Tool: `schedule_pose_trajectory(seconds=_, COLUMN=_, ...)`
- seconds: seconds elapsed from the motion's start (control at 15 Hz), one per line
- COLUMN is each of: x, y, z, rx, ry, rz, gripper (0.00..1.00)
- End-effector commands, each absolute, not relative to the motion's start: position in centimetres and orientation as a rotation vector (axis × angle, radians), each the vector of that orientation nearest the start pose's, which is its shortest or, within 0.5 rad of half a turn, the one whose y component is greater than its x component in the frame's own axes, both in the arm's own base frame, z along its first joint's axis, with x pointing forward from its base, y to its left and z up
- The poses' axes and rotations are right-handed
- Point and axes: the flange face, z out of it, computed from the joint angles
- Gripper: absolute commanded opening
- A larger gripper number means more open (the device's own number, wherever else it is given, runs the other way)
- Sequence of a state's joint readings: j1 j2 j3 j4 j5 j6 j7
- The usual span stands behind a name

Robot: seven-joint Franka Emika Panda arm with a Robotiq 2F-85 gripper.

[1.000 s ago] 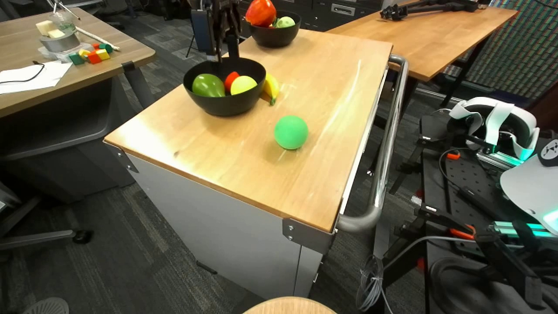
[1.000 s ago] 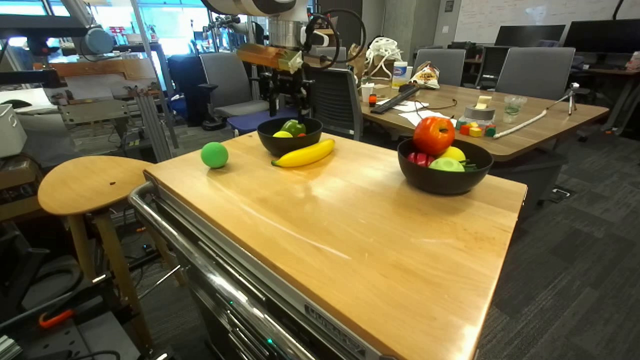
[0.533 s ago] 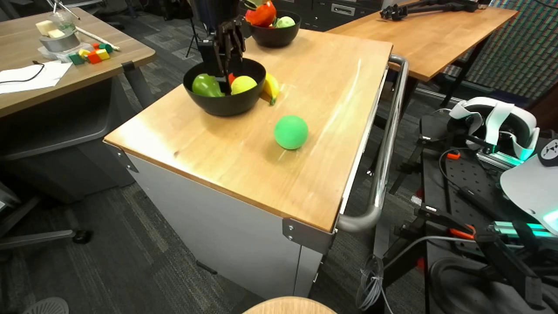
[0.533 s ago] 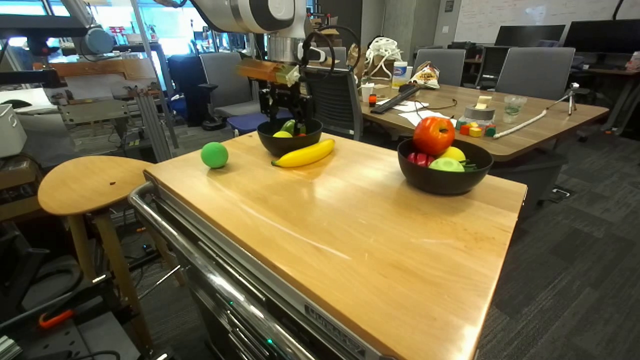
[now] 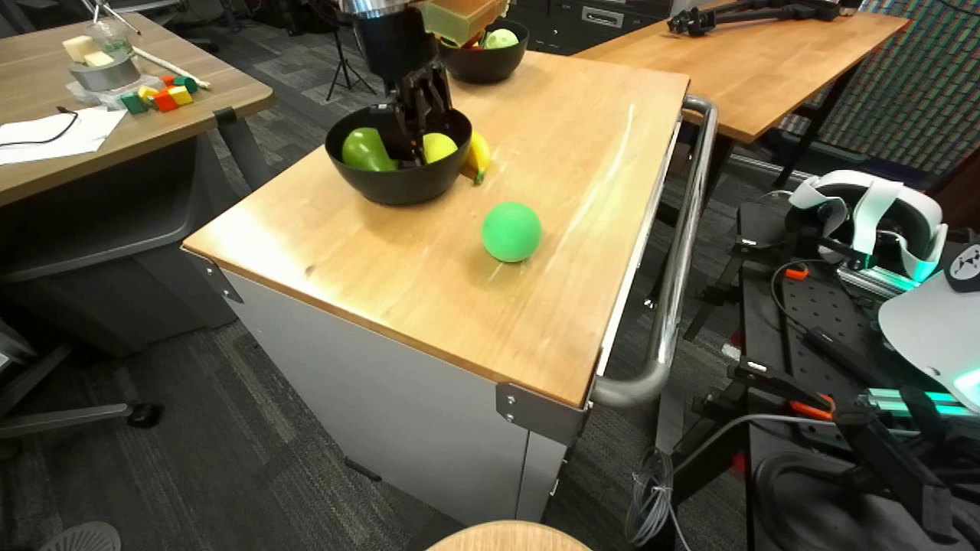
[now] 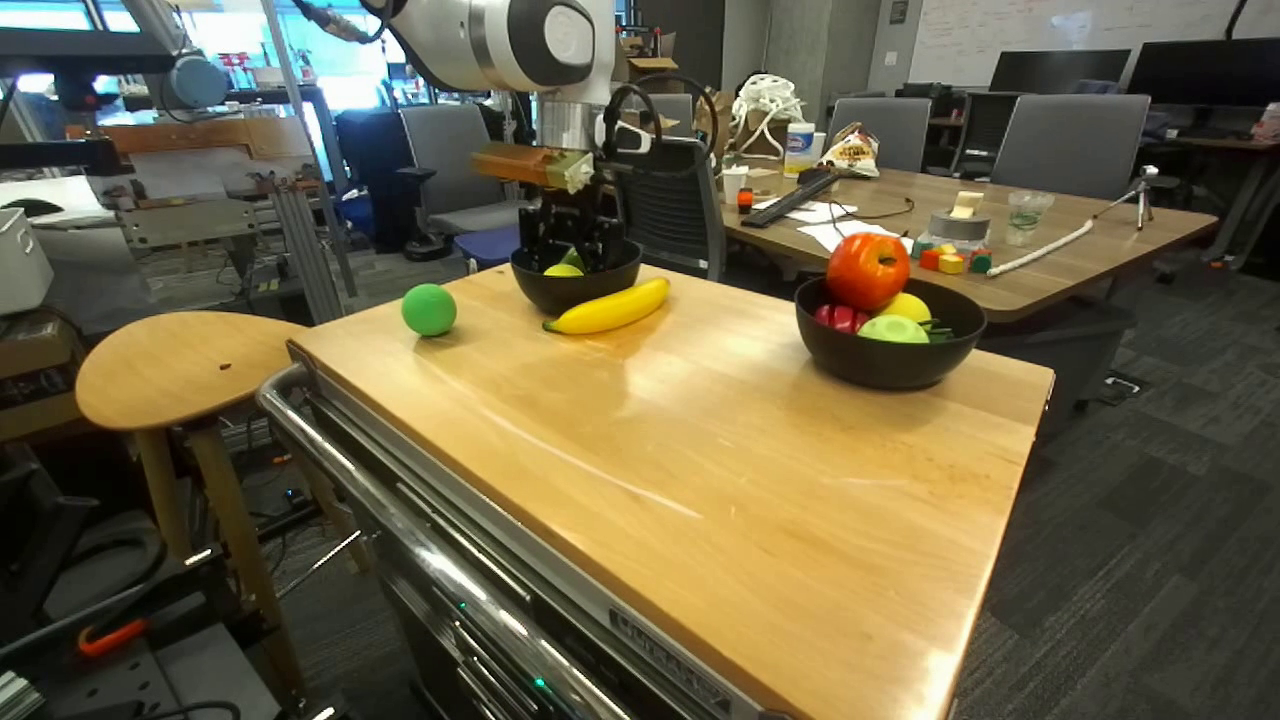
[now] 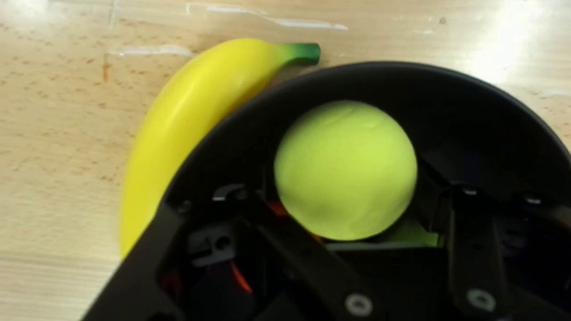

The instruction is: Pick the fruits in the bowls and put them on the table

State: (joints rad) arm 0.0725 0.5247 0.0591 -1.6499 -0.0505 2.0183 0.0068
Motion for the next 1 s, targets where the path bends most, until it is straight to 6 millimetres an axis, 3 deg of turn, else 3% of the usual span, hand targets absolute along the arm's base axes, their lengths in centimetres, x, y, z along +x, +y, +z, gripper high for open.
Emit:
schedule_pose_trajectory(seconds=0.0, x=66.4, y=8.2, z=28.7, rx=-3.199, ry=-0.200, rz=0.300, gripper=0.49)
schedule_pose_trajectory(seconds=0.13, x=67.0, y=8.4, z=28.8, rx=-3.200, ry=-0.193, rz=0.273, gripper=0.34)
schedule_pose_trajectory(seconds=0.33, x=68.7, y=9.3, z=30.1, rx=-3.189, ry=-0.189, rz=0.167, gripper=0.28)
schedule_pose_trajectory(seconds=0.67, x=72.2, y=11.6, z=33.9, rx=-3.135, ry=-0.148, rz=-0.100, gripper=0.28)
schedule_pose_trajectory(seconds=0.93, x=71.3, y=12.8, z=36.3, rx=-3.119, ry=-0.162, rz=-0.020, gripper=0.28)
